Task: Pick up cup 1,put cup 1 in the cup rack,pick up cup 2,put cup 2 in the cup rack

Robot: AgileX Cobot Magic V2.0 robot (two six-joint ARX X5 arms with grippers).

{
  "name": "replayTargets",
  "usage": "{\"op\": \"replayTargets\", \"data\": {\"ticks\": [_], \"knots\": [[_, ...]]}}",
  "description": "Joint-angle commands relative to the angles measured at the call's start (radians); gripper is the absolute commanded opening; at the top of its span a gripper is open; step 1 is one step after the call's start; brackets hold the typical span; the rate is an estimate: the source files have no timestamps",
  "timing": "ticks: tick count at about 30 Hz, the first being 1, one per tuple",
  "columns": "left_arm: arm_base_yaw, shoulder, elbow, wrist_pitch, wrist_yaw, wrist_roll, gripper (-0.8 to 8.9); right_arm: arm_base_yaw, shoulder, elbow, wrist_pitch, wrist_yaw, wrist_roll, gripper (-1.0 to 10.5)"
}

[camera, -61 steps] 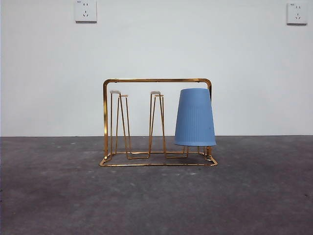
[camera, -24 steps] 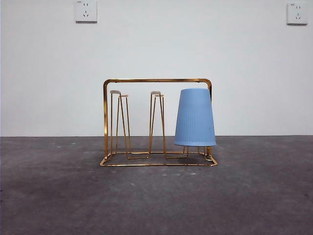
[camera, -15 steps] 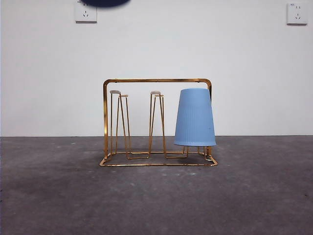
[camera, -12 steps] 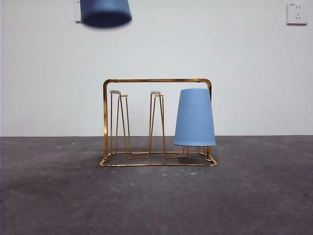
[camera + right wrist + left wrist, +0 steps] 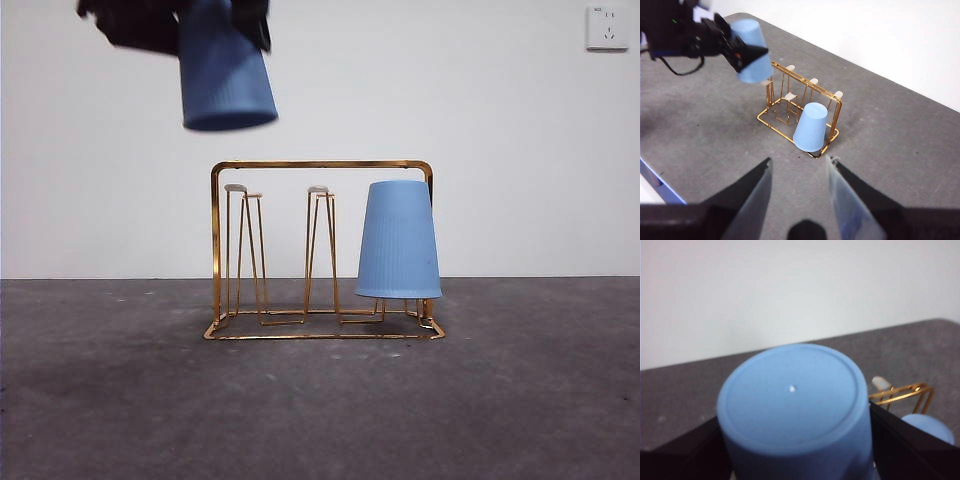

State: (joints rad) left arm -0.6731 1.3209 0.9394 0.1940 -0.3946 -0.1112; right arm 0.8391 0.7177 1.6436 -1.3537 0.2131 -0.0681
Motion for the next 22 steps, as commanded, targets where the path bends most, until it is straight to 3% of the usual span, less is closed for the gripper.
{"op": "replayTargets", "data": {"ticks": [1, 10, 22], "knots": [[0.003, 0.047, -0.009, 0.028, -0.025, -0.045, -0.06, 0.0, -0.003, -0.005, -0.024, 0.003, 0.016, 1.9], [0.002, 0.122, -0.009, 0.077, -0.08, -0.062, -0.06, 0.0, -0.003, -0.005, -0.024, 0.003, 0.023, 1.9], [0.022, 0.205, -0.009, 0.085, -0.077, -0.063, -0.06, 0.0, -0.003, -0.005, -0.024, 0.003, 0.024, 1.9]]}}
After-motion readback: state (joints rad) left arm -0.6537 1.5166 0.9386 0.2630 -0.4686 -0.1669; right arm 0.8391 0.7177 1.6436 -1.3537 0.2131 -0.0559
